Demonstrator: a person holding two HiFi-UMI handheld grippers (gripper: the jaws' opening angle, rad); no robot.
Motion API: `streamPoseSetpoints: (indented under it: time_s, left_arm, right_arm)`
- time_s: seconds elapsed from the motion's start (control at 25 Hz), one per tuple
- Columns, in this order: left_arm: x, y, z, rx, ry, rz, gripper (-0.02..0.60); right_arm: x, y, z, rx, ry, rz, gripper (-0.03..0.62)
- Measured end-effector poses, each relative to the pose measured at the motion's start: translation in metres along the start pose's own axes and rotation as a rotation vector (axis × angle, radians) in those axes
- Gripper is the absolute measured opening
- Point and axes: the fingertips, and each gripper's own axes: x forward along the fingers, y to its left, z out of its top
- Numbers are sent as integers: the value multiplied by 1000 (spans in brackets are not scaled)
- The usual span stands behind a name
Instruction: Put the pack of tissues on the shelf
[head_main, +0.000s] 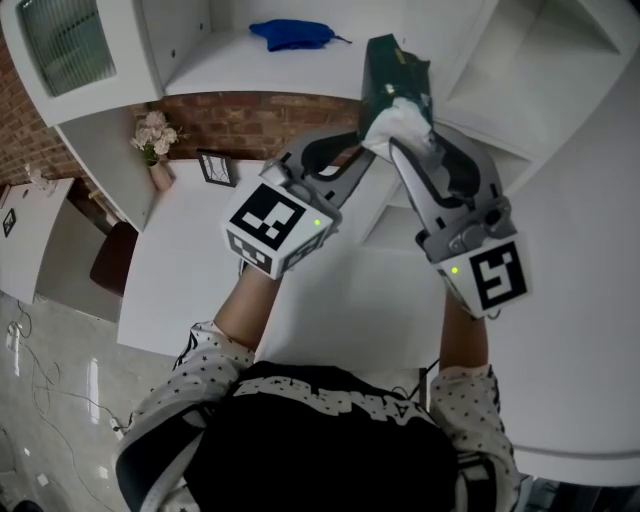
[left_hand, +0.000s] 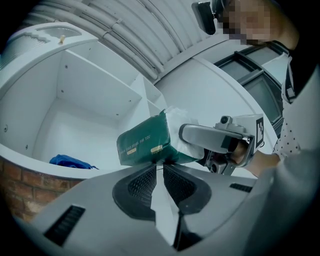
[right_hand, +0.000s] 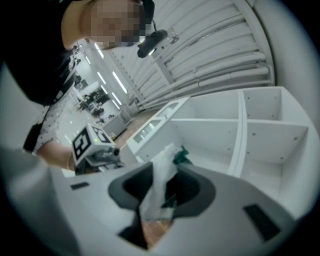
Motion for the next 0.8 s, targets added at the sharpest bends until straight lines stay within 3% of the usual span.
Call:
streamPoseSetpoints:
  time_s: [0.8]
  left_arm:
    - [13,12,-11,26,-30,-14,87]
  right_arm:
    - [11,-14,-20,6,36,-32,135]
